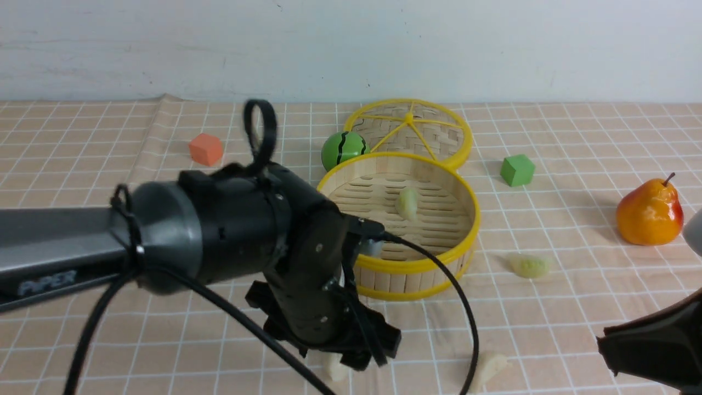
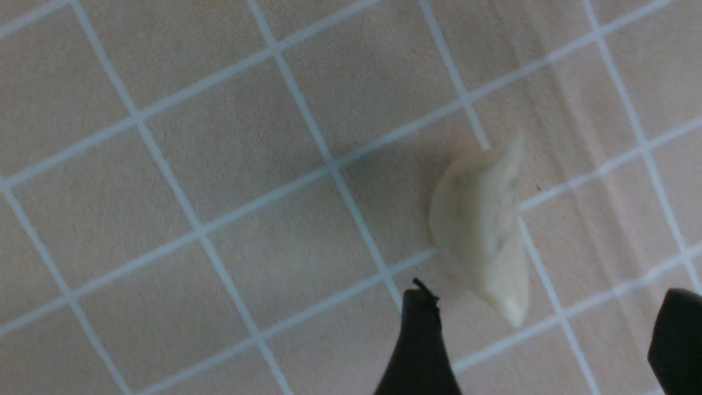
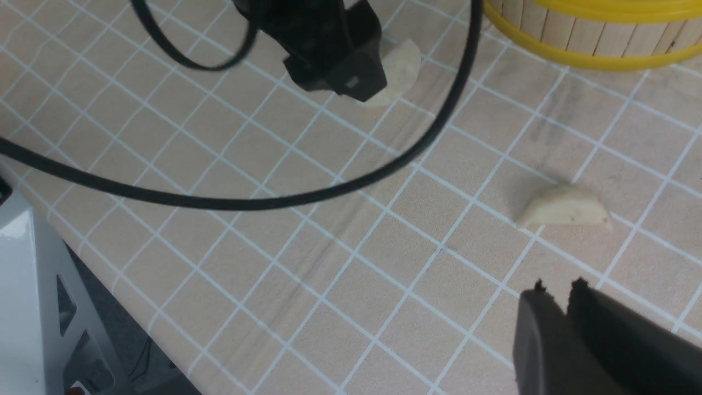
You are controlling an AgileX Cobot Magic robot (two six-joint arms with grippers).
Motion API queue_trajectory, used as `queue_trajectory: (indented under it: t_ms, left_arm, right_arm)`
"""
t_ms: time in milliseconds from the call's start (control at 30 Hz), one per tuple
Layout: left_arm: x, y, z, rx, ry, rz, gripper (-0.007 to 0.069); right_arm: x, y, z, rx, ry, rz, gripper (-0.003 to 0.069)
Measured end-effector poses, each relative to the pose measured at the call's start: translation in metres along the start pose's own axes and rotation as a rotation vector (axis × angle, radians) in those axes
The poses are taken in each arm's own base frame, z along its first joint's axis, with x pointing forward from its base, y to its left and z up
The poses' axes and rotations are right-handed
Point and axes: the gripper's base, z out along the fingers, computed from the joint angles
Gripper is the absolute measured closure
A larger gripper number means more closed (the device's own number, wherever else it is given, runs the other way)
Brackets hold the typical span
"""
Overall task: Put the dumplings into the steamer on the table with the brown tablecloth.
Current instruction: 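Reach for and grasp a dumpling on the table with the left gripper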
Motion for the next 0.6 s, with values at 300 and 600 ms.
queue_trajectory:
  t_ms: [300,600]
  left_arm:
    - [-0.006,0.005,0.042,-0.11,-0.03,0.043,0.013]
    - [-0.007,0.002,0.046,-0.076,-0.044,0.007,0.0374]
  right_arm:
    - [0.0,0.0,0.0,0.0,0.0,0.0,0.0582]
    - [0.0,0.0,0.0,0.002,0.001,-0.002,0.0572]
